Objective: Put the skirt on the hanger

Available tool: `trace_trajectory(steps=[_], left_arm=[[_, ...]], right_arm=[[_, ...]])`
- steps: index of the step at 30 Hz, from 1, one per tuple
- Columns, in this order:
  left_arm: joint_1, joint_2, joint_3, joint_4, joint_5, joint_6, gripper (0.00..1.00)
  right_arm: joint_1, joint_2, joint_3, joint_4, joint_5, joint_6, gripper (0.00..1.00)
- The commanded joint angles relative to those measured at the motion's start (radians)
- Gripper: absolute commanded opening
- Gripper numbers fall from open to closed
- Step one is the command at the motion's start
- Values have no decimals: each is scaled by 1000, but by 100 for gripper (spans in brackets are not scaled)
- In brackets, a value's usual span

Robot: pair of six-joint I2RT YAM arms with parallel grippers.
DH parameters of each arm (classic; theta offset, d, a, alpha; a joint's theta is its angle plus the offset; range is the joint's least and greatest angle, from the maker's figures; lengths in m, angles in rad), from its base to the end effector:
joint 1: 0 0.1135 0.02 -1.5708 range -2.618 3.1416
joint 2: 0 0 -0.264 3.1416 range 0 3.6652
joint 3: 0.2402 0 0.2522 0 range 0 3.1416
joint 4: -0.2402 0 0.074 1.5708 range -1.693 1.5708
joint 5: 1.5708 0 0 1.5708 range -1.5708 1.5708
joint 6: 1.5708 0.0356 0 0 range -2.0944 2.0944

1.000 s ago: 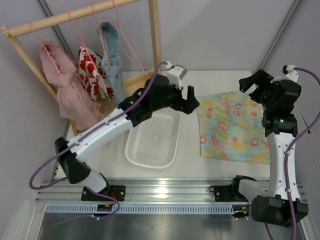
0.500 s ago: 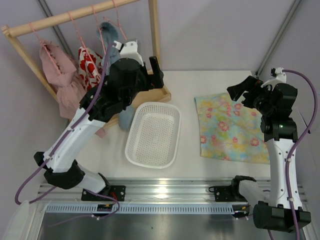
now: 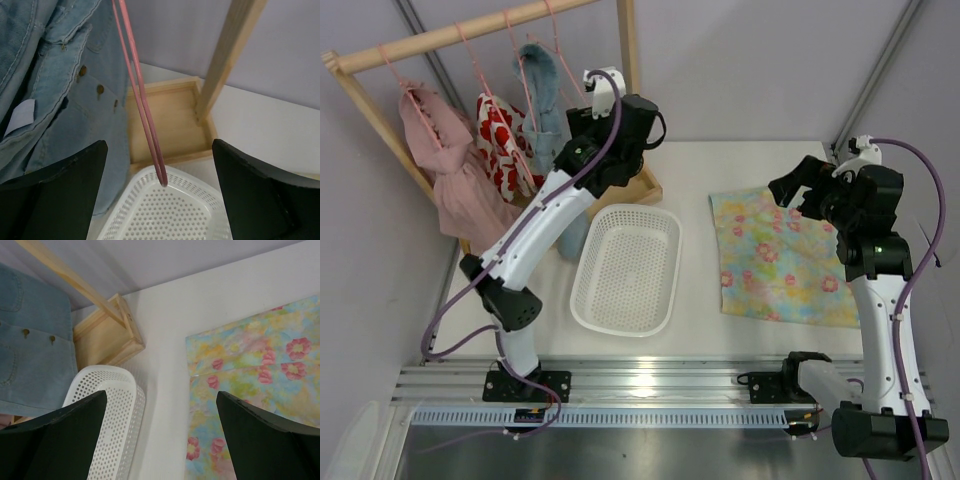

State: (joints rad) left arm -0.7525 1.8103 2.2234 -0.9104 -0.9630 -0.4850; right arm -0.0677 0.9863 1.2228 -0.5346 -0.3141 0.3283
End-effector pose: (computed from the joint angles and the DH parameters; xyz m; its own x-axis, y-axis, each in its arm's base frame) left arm 0.2870 -0.2287 0.4783 -0.2445 -0.1358 -0.9601 -0.2830 0.9570 -0.0633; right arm 0.2018 -0.0027 0.4177 -0.3516 0.3312 -0.8756 -0.1235 0.9107 0.3941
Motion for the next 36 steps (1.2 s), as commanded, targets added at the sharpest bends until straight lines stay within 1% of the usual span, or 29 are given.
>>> trace_trajectory(steps=[1, 3, 6, 11, 13, 18, 21, 23, 25, 28, 32, 36], left_arm=[[19, 36, 70, 57, -183, 71, 92], [34, 53, 82, 93, -206, 91, 91], [53, 87, 87, 169, -203, 135, 89], [65, 138, 91, 313, -288, 287, 84], [71, 153, 94, 373, -293, 330, 83], [97, 176, 91, 398, -258, 329, 80], [123, 184, 96, 364, -217, 261, 75], [131, 188, 105, 320, -206, 232, 74], [142, 192, 105, 314, -200, 215, 73], [151, 201, 105, 298, -174, 198, 66], [153, 211, 111, 292, -169, 187, 50], [159, 213, 111, 300, -169, 186, 39]], right_arm=[[19, -29, 47, -36, 55, -35, 100], [28, -34, 50, -44, 61, -32, 99], [40, -40, 49, -54, 82, -40, 99], [49, -43, 46, -61, 104, -46, 99], [51, -40, 40, -59, 102, -43, 99], [51, -35, 40, -61, 109, -40, 99], [51, -32, 40, -64, 115, -41, 99], [51, -32, 40, -67, 118, -41, 99], [51, -34, 38, -68, 122, -38, 99], [51, -37, 37, -70, 127, -37, 99], [51, -37, 53, -87, 136, -35, 99], [51, -49, 66, -88, 139, -29, 100]])
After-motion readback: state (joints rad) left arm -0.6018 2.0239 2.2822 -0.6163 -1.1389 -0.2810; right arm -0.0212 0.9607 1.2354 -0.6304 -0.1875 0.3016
